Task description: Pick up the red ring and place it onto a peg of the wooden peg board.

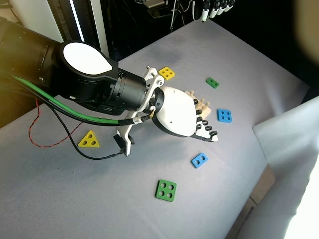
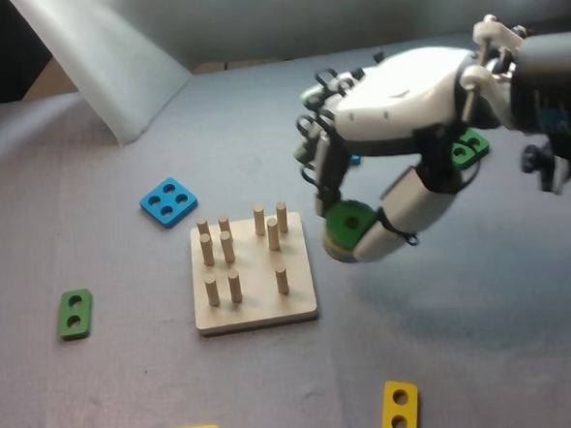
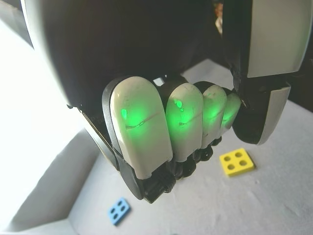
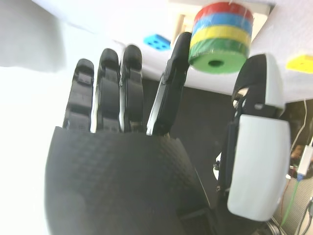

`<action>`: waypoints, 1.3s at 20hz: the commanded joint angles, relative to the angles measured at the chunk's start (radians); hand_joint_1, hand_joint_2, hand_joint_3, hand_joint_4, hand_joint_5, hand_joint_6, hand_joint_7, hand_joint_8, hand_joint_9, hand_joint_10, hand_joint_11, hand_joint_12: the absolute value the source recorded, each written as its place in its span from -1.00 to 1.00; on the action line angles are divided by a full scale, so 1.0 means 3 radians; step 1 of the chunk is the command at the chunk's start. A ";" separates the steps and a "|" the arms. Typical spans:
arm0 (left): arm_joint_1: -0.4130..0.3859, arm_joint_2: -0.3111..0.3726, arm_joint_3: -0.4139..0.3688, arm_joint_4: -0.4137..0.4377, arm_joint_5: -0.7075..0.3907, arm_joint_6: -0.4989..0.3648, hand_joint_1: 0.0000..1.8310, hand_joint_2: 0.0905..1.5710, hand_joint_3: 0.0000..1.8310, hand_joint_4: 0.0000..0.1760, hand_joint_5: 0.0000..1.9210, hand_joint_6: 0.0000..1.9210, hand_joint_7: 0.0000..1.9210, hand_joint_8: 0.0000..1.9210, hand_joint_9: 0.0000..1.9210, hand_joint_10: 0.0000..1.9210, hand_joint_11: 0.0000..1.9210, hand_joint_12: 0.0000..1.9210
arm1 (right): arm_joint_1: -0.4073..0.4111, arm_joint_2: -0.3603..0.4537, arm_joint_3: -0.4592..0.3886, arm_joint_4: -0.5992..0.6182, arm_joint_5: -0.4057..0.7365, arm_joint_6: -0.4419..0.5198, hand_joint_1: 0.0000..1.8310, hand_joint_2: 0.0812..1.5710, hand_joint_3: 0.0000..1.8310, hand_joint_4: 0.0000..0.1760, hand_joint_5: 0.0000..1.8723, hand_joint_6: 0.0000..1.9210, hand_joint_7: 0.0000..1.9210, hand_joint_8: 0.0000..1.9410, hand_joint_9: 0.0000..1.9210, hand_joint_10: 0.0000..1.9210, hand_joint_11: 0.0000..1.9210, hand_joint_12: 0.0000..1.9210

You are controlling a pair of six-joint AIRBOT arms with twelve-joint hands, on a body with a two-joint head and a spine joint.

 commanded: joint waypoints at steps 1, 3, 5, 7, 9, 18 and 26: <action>-0.0029 0.0028 0.0011 -0.0024 -0.0031 0.0014 -0.11 0.86 -1.00 1.00 0.42 1.00 0.62 1.00 0.73 1.00 0.85 1.00 | 0.0070 -0.0031 -0.0006 0.0039 0.0015 0.0032 0.13 0.34 -1.00 1.00 0.12 -0.09 -0.60 -1.00 -0.76 -1.00 -1.00 -0.94; -0.0029 0.0028 0.0012 -0.0024 -0.0033 0.0014 -0.08 0.84 -1.00 1.00 0.42 1.00 0.62 1.00 0.73 1.00 0.85 1.00 | 0.0094 -0.0082 -0.0006 0.0039 0.0006 0.0048 0.12 0.35 -1.00 1.00 0.10 -0.06 -0.60 -1.00 -0.76 -1.00 -1.00 -0.91; -0.0030 0.0030 0.0013 -0.0024 -0.0035 0.0014 -0.09 0.85 -1.00 1.00 0.42 1.00 0.63 1.00 0.74 1.00 0.86 1.00 | 0.0098 -0.0126 -0.0006 0.0039 0.0005 0.0048 0.12 0.35 -1.00 1.00 0.10 -0.06 -0.59 -1.00 -0.75 -1.00 -1.00 -0.88; -0.0031 0.0031 0.0014 -0.0023 -0.0034 0.0014 -0.09 0.85 -1.00 1.00 0.42 1.00 0.63 1.00 0.74 1.00 0.86 1.00 | 0.0097 -0.0164 -0.0005 0.0038 0.0005 0.0045 0.13 0.35 -1.00 1.00 0.11 -0.08 -0.58 -1.00 -0.74 -0.99 -1.00 -0.89; -0.0031 0.0031 0.0015 -0.0023 -0.0034 0.0014 -0.09 0.86 -1.00 1.00 0.43 1.00 0.63 1.00 0.75 1.00 0.86 1.00 | 0.0096 -0.0188 -0.0006 0.0038 0.0005 0.0044 0.13 0.35 -1.00 1.00 0.11 -0.08 -0.58 -1.00 -0.74 -1.00 -1.00 -0.89; -0.0030 0.0031 0.0015 -0.0023 -0.0035 0.0014 -0.09 0.85 -1.00 1.00 0.42 1.00 0.63 1.00 0.74 1.00 0.86 1.00 | 0.0059 -0.0277 -0.0007 0.0038 -0.0009 0.0042 0.13 0.34 -1.00 1.00 0.11 -0.07 -0.57 -1.00 -0.74 -1.00 -1.00 -0.87; -0.0031 0.0033 0.0015 -0.0023 -0.0037 0.0014 -0.10 0.85 -1.00 1.00 0.43 1.00 0.64 1.00 0.74 1.00 0.85 1.00 | 0.0022 -0.0383 -0.0006 0.0038 -0.0068 -0.0039 0.11 0.37 -1.00 1.00 0.06 -0.01 -0.60 -1.00 -0.75 -1.00 -1.00 -0.90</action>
